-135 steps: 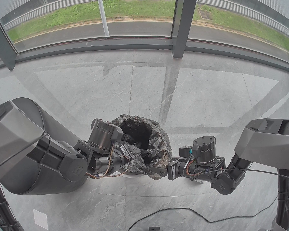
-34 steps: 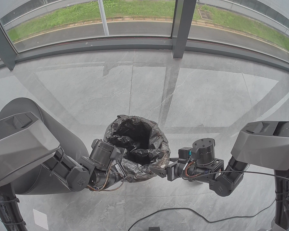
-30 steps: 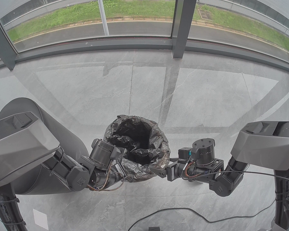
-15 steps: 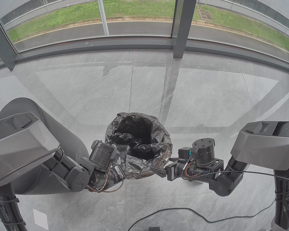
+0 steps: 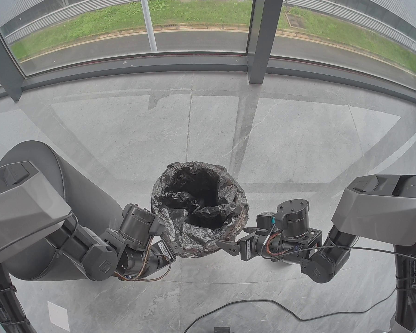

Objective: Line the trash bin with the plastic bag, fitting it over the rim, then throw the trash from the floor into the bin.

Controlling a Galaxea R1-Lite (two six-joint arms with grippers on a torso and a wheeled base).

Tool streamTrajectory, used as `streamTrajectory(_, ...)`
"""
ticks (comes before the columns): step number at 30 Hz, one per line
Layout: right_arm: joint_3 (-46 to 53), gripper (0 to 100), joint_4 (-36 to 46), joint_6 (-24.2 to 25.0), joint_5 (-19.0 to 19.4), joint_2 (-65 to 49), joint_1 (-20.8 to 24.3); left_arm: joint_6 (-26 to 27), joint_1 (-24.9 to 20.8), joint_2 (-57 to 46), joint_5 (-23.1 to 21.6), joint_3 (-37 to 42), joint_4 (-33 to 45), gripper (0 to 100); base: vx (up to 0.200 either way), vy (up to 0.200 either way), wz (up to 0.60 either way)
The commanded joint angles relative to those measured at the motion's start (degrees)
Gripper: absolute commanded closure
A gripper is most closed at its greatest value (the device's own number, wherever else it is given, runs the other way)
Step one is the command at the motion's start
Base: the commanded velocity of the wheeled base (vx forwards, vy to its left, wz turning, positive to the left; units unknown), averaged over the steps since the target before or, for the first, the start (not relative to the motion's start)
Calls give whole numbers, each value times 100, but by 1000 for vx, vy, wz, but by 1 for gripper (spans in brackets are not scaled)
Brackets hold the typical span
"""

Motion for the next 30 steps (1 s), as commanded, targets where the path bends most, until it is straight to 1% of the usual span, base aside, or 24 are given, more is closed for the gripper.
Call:
streamTrajectory(1,1,0,-2,0,2,0,4,-7,-16,-398,-16,26,8,0,0,0,0)
streamTrajectory(2,1,0,-2,0,2,8,4,2,-16,-521,-60,-10,8,0,0,0,0)
streamTrajectory(6,-8,0,-2,0,2,70,4,2,-8,-1048,-526,-247,17,0,0,0,0)
streamTrajectory(9,-8,0,-2,0,-7,87,4,169,54,-1084,-552,-440,8,0,0,0,0)
streamTrajectory(10,-8,0,-2,0,2,79,4,380,159,-1004,-535,-607,8,0,0,0,0)
streamTrajectory(12,-8,0,-2,0,2,79,4,450,212,-943,-526,-669,-1,0,0,0,0)
streamTrajectory(13,-8,0,-2,0,2,87,4,529,388,-688,-491,-1073,-19,0,0,0,0)
streamTrajectory(14,-8,0,-2,0,-7,87,4,529,414,-618,-500,-1214,8,0,0,0,0)
streamTrajectory(18,-8,0,-2,-9,-7,105,4,512,414,-231,-649,-1583,17,0,0,0,0)
streamTrajectory(22,-17,0,-2,-9,-33,114,4,441,370,-90,-834,-1820,8,0,0,0,0)
streamTrajectory(30,-43,0,-11,-9,-60,184,13,450,388,226,-825,-2383,25,0,0,0,0)
